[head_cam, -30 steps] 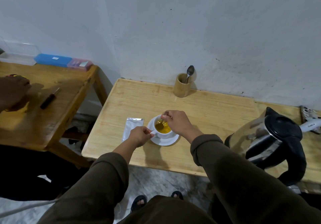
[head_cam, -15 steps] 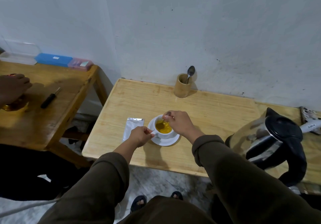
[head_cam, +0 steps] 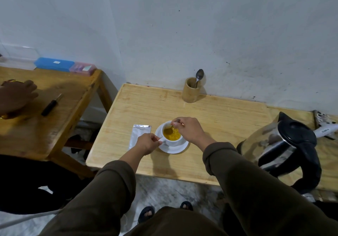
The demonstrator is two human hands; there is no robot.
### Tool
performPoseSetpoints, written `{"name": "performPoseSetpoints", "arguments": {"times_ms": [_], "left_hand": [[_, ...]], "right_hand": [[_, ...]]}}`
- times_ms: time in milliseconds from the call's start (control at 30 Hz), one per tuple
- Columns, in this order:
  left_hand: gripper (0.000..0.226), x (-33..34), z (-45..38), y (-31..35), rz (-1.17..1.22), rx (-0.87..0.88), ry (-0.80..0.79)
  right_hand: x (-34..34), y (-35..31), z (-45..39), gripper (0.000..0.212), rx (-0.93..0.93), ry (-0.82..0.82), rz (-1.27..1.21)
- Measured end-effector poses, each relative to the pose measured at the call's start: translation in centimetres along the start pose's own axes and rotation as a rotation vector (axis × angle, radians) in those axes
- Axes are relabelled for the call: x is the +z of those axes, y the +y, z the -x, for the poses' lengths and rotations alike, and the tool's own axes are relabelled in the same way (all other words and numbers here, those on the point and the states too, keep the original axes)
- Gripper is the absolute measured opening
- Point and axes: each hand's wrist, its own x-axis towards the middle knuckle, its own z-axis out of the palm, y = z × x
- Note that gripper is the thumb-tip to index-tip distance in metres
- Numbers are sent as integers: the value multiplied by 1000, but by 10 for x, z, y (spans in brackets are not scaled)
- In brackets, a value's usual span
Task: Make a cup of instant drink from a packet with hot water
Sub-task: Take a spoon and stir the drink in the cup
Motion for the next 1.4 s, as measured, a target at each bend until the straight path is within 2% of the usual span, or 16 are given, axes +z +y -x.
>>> {"name": "performPoseSetpoints", "arguments": {"times_ms": [100, 300, 600, 767, 867, 1033, 1200, 1400], "left_hand": [[38, 0, 1, 0, -9, 2, -3], [38, -1, 0, 0, -12, 4, -8], [41, -2, -1, -1, -12, 12, -14], [39, -3, -2, -2, 16, 8, -27], [40, -3, -3, -3, 10, 14, -33], [40, -4, -4, -5, 9, 27, -41], [41, -3, -5, -7, -12, 55, -37], [41, -3, -3, -9, -50, 109, -33]], "right_hand": [[-1, -1, -1, 26, 14, -8, 8], [-2, -3, -1, 27, 11, 88, 129], [0, -4, 1, 26, 39, -3, -60], [2, -4, -2, 27, 42, 67, 115], [5, -5, -2, 27, 37, 95, 136], [8, -7, 5, 25, 18, 68, -8], [7, -8, 12, 21, 143, 23, -237], [1, -7, 34, 18, 249, -48, -351]]}}
